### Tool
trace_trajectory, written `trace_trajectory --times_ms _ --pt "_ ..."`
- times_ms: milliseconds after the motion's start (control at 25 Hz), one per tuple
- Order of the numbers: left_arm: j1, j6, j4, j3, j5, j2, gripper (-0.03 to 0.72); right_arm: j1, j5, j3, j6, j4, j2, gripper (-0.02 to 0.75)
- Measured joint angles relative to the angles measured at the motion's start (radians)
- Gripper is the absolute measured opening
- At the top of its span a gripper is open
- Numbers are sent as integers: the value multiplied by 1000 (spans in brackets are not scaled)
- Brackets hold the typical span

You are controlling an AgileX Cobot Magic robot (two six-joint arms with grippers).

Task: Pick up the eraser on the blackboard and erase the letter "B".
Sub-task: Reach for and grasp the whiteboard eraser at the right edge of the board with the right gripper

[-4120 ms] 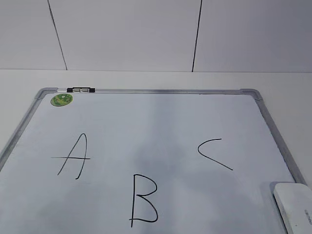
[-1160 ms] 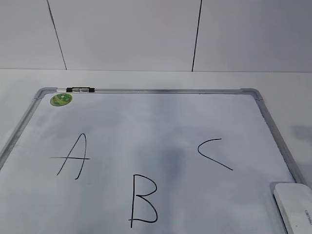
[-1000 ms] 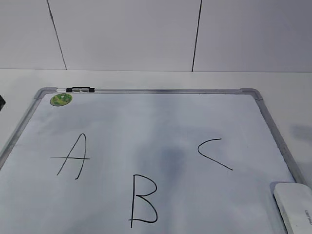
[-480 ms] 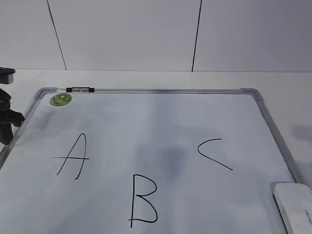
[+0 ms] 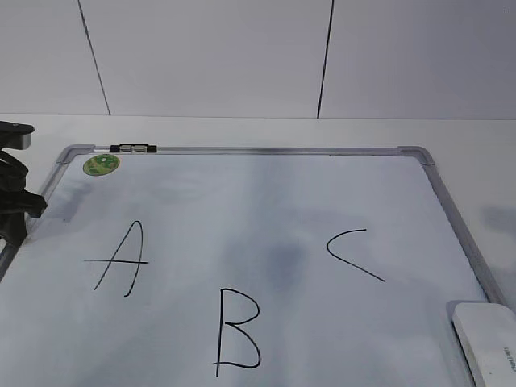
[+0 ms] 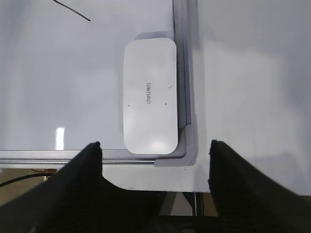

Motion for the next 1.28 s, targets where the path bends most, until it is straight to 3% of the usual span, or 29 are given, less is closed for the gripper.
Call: trace_trajectory --times_ms 160,360,480,760,960,1280 --pt "0 0 0 -2 0 0 218 0 0 0 0 0 0 540" --pt "0 0 -2 -2 0 1 67 0 0 0 0 0 0 540" --pt "0 -14 -17 -2 2 1 24 0 0 0 0 0 0 540" --pt "0 -22 -24 -2 3 1 18 0 0 0 2 0 0 543" --pt "0 -22 -24 -2 3 1 18 0 0 0 16 34 37 657" --pt "0 -22 -25 -2 3 1 17 0 -4 0 16 50 256 679"
